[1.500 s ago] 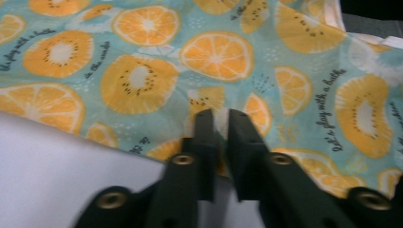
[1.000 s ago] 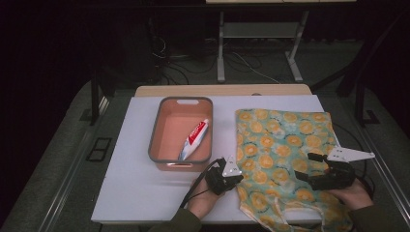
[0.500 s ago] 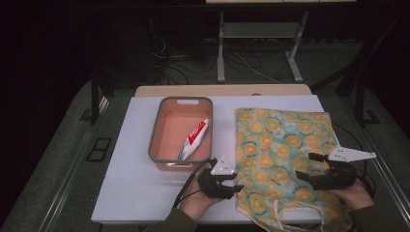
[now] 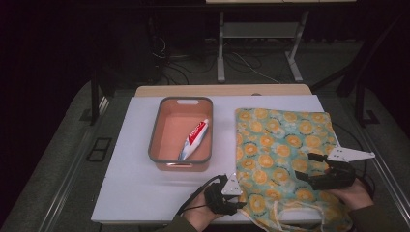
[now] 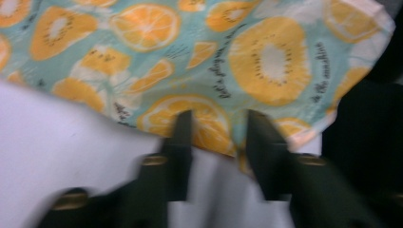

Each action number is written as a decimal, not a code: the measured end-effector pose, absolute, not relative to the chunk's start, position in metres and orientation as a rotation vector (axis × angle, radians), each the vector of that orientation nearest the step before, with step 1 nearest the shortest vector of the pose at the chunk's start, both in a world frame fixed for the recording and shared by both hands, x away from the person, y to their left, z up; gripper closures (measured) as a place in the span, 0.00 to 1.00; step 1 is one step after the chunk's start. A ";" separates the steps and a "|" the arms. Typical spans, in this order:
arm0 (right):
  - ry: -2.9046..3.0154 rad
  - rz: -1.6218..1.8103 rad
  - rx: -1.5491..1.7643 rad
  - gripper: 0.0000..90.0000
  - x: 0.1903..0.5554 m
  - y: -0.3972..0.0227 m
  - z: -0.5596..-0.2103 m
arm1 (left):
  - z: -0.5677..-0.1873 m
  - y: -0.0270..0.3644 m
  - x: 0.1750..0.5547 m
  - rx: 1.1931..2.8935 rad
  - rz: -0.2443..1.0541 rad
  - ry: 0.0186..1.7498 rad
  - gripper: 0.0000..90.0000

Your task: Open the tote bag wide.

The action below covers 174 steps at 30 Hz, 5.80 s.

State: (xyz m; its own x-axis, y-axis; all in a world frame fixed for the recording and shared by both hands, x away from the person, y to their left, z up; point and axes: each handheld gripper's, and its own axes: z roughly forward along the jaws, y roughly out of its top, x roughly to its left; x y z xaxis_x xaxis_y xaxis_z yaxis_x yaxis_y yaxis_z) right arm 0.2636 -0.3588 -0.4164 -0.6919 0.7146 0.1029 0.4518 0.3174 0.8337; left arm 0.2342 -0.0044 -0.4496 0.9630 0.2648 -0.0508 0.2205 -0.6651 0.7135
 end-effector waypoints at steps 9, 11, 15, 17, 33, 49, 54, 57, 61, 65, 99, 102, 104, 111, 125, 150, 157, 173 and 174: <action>2.299 1.317 1.050 0.13 0.263 -0.359 -0.416 | -0.445 -0.006 0.238 2.303 0.080 0.343 1.00; 2.298 1.319 1.054 0.13 0.263 -0.359 -0.416 | -0.440 -0.003 0.245 2.274 0.119 0.386 1.00; 2.294 1.327 1.050 0.13 0.263 -0.359 -0.415 | -0.435 0.005 0.267 2.238 0.231 0.494 1.00; 2.293 1.326 1.050 0.13 0.263 -0.359 -0.414 | -0.436 0.010 0.272 2.230 0.280 0.548 1.00; 2.284 1.340 1.048 0.13 0.261 -0.360 -0.412 | -0.420 0.016 0.263 2.129 0.238 0.558 0.68; 2.208 1.324 1.049 0.13 0.244 -0.382 -0.395 | -0.451 -0.058 0.243 2.280 -0.043 0.338 0.30; 2.214 1.312 1.070 0.13 0.247 -0.384 -0.400 | -0.454 -0.060 0.239 2.297 0.096 0.291 0.56; 2.221 1.310 1.066 0.13 0.247 -0.383 -0.401 | -0.456 -0.058 0.241 2.277 0.086 0.289 0.85; 2.224 1.308 1.062 0.13 0.247 -0.382 -0.401 | -0.454 -0.056 0.244 2.280 0.090 0.290 0.99; 2.227 1.310 1.059 0.13 0.247 -0.382 -0.402 | -0.445 -0.040 0.255 2.257 0.167 0.367 0.99; 2.570 1.338 0.803 0.24 0.230 -0.295 -0.412 | -0.417 0.088 0.243 2.085 0.145 0.584 0.19; 2.626 1.334 0.747 0.27 0.227 -0.278 -0.414 | -0.421 0.113 0.243 2.076 0.169 0.625 0.17; 2.641 1.339 0.709 0.29 0.225 -0.268 -0.414 | -0.422 0.119 0.243 2.076 0.171 0.635 0.15; 2.753 1.351 0.570 0.38 0.213 -0.234 -0.418 | -0.424 0.151 0.247 2.037 0.225 0.745 0.15; 2.969 1.193 0.321 0.61 0.192 -0.185 -0.439 | -0.425 0.149 0.248 2.048 0.234 0.734 0.15; 2.652 1.281 0.639 1.00 0.255 -0.258 -0.394 | -0.426 0.149 0.248 2.057 0.236 0.724 0.15; 2.517 1.234 0.801 1.00 0.291 -0.291 -0.387 | -0.426 0.150 0.247 2.062 0.232 0.723 0.14; 2.283 1.051 1.270 1.00 0.377 -0.366 -0.423 | -0.430 0.148 0.248 2.084 0.218 0.727 0.07; 2.286 1.036 1.293 1.00 0.379 -0.368 -0.428 | -0.430 0.148 0.248 2.088 0.221 0.728 0.06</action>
State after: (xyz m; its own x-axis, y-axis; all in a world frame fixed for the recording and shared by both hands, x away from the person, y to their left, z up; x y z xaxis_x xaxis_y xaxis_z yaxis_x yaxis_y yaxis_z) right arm 0.3790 -0.3678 -0.4281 -0.5412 0.8376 0.0746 0.6082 0.3286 0.7226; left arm 0.2480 0.1482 -0.4298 0.8116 0.5738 -0.1100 0.4154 -0.4342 0.7993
